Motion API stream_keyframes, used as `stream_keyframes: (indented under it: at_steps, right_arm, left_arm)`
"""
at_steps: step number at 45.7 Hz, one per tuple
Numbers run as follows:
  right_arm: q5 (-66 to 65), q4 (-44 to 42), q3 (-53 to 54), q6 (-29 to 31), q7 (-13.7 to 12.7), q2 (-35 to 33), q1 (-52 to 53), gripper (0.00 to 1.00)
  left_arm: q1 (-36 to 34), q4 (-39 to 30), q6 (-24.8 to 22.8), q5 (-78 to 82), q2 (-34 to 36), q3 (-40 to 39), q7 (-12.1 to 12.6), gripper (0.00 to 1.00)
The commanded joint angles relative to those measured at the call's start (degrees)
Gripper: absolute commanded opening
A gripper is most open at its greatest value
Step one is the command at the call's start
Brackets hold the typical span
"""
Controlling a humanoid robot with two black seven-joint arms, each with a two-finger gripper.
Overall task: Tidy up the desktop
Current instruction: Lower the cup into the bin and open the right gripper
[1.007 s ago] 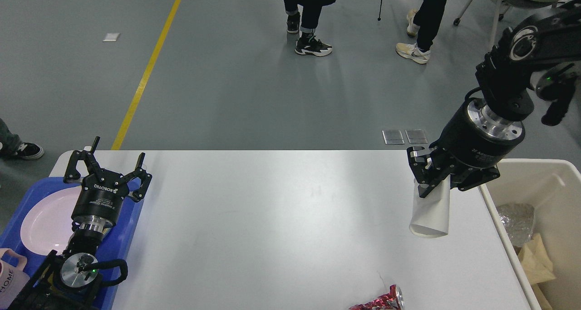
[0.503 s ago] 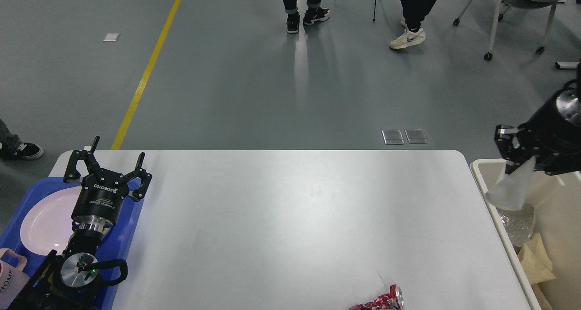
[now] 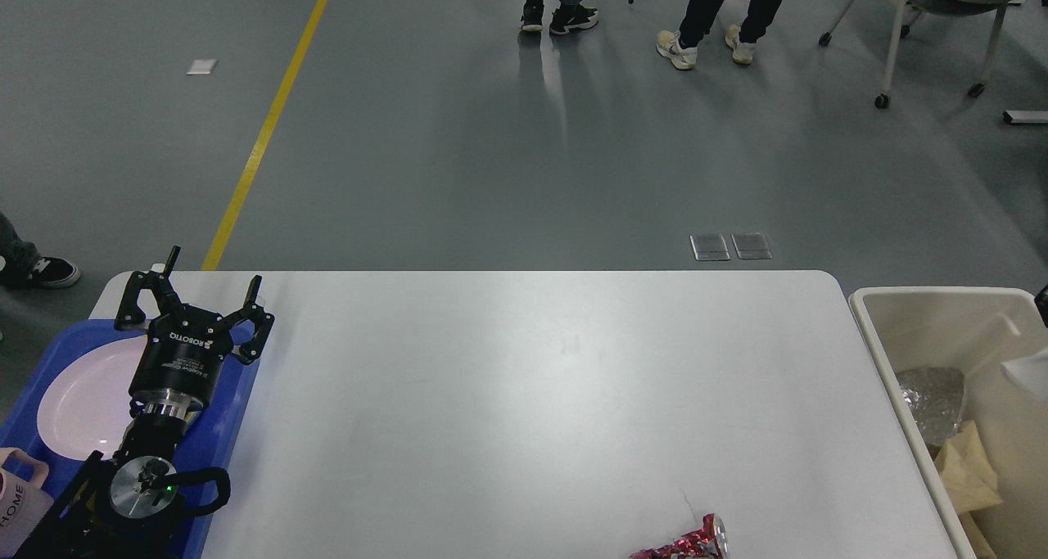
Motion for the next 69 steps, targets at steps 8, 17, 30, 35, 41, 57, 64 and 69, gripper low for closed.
stream_keyframes:
  at_steps: [8, 17, 30, 35, 41, 57, 64, 69]
  right_arm:
    - [0.2, -17.4, 0.5, -20.6, 2.9, 13.9, -26.9, 0.0]
    - [0.5, -17.6, 0.7, -25.4, 2.7, 15.5, -30.4, 0.0]
    - [0.5, -17.6, 0.8, -26.2, 2.7, 16.3, -32.1, 0.0]
    - [0.5, -17.6, 1.2, -26.2, 2.7, 16.4, -33.3, 0.0]
    - [0.6, -17.6, 1.2, -26.6, 2.8, 16.5, -33.4, 0.34]
    - [0.8, -16.3, 1.4, -30.2, 2.8, 17.0, -33.2, 1.0]
    - [0.9, -16.0, 1.4, -29.7, 3.0, 16.6, -32.7, 1.0]
    - [0.9, -15.5, 1.1, -29.4, 3.0, 16.4, -32.5, 1.0]
  left_arm:
    - [0.0, 0.0, 0.1, 0.0, 0.0, 0.0, 0.0, 0.97]
    - [0.0, 0.0, 0.0, 0.0, 0.0, 0.0, 0.0, 0.97]
    - [0.0, 0.0, 0.1, 0.0, 0.0, 0.0, 0.0, 0.97]
    - [0.0, 0.0, 0.1, 0.0, 0.0, 0.0, -0.1, 0.97]
    - [0.0, 0.0, 0.1, 0.0, 0.0, 0.0, 0.0, 0.97]
    - [0.0, 0.0, 0.1, 0.0, 0.0, 0.0, -0.1, 0.97]
    - [0.0, 0.0, 0.0, 0.0, 0.0, 0.0, 0.0, 0.97]
    - [0.0, 0.0, 0.1, 0.0, 0.0, 0.0, 0.0, 0.97]
